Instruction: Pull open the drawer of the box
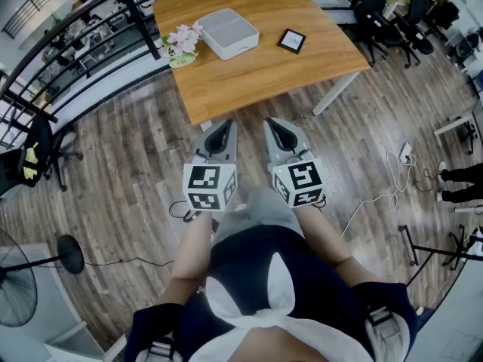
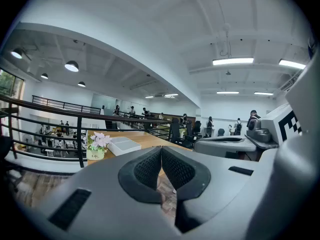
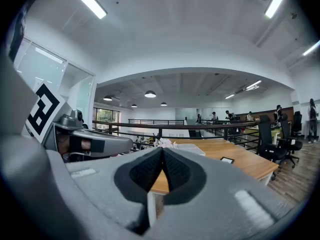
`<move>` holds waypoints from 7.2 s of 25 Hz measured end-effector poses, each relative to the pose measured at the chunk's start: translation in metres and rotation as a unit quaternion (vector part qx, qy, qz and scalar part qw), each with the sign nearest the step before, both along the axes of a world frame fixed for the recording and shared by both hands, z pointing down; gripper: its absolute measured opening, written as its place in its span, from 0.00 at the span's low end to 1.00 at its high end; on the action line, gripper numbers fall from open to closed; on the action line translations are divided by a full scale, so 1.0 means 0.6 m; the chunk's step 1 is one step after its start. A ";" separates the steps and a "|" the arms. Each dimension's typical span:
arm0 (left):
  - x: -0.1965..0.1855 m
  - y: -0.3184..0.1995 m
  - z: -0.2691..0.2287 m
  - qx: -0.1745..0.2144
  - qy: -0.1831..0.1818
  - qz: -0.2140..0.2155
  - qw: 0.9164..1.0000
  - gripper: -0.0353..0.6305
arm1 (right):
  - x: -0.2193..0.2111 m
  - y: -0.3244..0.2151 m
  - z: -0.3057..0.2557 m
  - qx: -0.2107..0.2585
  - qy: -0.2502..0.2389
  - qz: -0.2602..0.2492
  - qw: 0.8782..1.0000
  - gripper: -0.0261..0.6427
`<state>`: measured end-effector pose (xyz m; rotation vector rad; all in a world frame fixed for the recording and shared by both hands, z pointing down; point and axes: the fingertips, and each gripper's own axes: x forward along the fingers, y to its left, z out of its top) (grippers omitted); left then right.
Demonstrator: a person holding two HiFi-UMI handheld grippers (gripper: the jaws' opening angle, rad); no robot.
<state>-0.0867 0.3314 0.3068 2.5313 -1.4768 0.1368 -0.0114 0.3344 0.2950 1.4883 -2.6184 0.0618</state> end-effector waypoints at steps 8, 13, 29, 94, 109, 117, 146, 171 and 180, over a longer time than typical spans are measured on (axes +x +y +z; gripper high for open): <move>0.014 -0.034 0.028 -0.013 -0.003 0.009 1.000 0.08 | 0.023 -0.038 0.029 -0.012 0.005 0.026 1.000 0.03; 0.010 -0.082 0.040 -0.015 -0.009 0.002 1.000 0.08 | 0.030 -0.091 0.044 -0.013 -0.001 0.033 0.999 0.04; -0.011 -0.363 0.052 -0.032 -0.023 -0.021 0.999 0.08 | 0.023 -0.390 0.061 -0.035 -0.019 0.007 0.999 0.04; -0.014 -0.705 0.274 -0.180 -0.064 -0.068 0.979 0.08 | -0.026 -0.813 0.388 -0.369 -0.337 -0.117 0.858 0.50; -0.025 -0.741 0.301 -0.200 -0.071 -0.046 0.976 0.08 | -0.052 -0.844 0.422 -0.400 -0.385 -0.128 0.822 0.54; -0.037 -0.757 0.309 -0.207 -0.070 -0.044 0.975 0.08 | -0.056 -0.862 0.431 -0.407 -0.412 -0.127 0.806 0.54; -0.053 -0.772 0.317 -0.213 -0.070 -0.045 0.973 0.08 | -0.051 -0.865 0.435 -0.407 -0.464 -0.120 0.778 0.38; -0.050 -0.762 0.317 -0.211 -0.076 -0.038 0.974 0.08 | -0.028 -0.838 0.462 -0.464 -0.493 -0.023 0.735 0.28; -0.050 -0.752 0.319 -0.211 -0.077 -0.042 0.974 0.08 | -0.025 -0.827 0.470 -0.474 -0.489 -0.018 0.732 0.27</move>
